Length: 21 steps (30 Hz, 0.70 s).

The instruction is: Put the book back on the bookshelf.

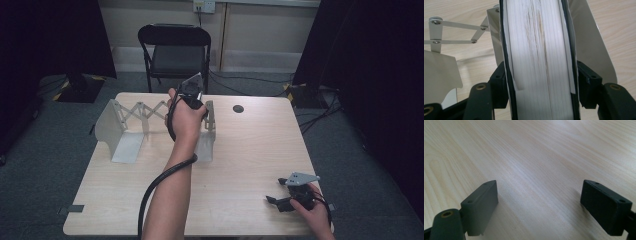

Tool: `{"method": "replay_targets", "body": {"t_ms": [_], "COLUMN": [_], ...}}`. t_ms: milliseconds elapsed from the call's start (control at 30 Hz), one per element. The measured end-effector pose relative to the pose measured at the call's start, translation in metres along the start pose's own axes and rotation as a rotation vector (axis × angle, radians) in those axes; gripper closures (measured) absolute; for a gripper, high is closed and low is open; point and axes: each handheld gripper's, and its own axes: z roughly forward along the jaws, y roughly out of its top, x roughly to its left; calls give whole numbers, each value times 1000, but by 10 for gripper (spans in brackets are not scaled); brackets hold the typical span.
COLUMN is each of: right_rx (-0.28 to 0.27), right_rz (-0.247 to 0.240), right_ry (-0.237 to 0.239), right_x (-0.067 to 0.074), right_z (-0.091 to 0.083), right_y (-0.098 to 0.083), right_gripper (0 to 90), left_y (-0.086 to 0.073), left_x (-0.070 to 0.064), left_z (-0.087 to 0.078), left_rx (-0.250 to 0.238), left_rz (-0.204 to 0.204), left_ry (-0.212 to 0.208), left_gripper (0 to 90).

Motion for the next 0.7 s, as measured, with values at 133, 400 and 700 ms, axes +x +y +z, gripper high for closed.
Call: {"method": "replay_targets", "body": {"t_ms": [133,400,700], "right_rx": [0,0,0], "right_rz": [0,-1,0], "right_ry": [0,0,0], "right_x": [0,0,0], "right_z": [0,0,0], "right_y": [0,0,0], "right_gripper": [141,141,141], "left_y": [-2,-10,-20], "left_x": [1,2,5], "left_z": [-3,-6,-9], "left_rx": [-2,3,-9], "left_rz": [-3,17,37], "left_ry": [-15,-40,-67], "left_gripper": [381,338,330]}}
